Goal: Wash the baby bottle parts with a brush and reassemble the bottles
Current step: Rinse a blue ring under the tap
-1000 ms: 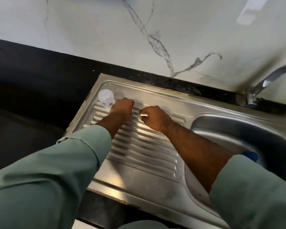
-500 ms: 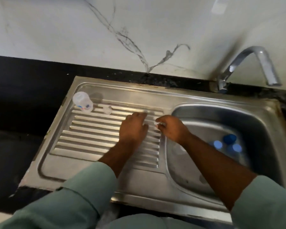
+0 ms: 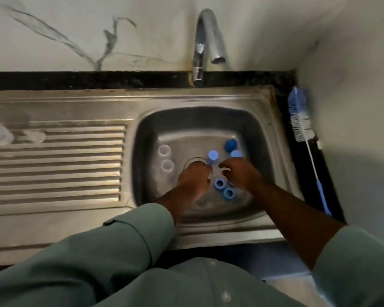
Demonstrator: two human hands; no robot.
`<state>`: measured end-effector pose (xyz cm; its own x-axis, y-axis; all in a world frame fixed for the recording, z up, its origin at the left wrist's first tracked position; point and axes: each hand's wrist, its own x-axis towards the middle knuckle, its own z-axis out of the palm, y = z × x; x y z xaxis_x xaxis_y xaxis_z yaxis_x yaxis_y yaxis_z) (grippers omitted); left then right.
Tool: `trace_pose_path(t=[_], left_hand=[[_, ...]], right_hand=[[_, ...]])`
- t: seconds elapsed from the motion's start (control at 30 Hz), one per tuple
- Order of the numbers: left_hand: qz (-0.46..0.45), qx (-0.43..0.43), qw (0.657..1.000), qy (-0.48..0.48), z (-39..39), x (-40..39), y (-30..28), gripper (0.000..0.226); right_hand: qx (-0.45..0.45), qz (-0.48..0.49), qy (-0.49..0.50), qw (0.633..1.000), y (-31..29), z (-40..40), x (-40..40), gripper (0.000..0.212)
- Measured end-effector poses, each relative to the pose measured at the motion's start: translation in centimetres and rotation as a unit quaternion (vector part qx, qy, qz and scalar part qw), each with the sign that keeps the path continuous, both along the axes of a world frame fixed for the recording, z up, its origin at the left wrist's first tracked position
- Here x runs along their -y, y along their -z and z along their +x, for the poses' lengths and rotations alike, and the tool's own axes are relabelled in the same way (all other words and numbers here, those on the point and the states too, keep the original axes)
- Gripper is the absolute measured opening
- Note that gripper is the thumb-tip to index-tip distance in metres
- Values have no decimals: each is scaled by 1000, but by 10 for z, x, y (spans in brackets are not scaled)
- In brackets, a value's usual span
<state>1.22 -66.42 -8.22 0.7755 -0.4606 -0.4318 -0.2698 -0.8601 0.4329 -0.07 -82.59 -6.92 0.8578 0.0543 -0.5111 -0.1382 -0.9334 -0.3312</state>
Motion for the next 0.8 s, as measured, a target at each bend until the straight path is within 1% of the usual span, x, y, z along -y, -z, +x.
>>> trace_pose_path(t=[0.1,0.17,0.27,0.37,0.47,0.63,0.73,0.8], left_hand=[[26,-52,998,29,-9,28,23,36],[40,-62,997,38,-10,39,36,38],[69,-56,994,68,-7,52,54,48],[101,-44,989,98,-1,60,67,60],[119,-32,986,115,3,64,79,63],[149,55,971,178,-3,78,86,50],[106,134,952,253,-11,79,87,50],[68,187,924,326,-14,78,90,42]], right_hand=[[-13,12,5,1000,11,-3,24,37],[-23,17,16,999,18,-5,33,38],[-22,25,42,999,30,-5,45,41],[-8,26,92,995,41,-5,53,43],[-7,30,114,993,47,-4,59,42],[-5,21,118,993,47,-4,63,45],[2,7,117,993,45,-5,60,35],[3,-6,115,993,43,-5,57,29]])
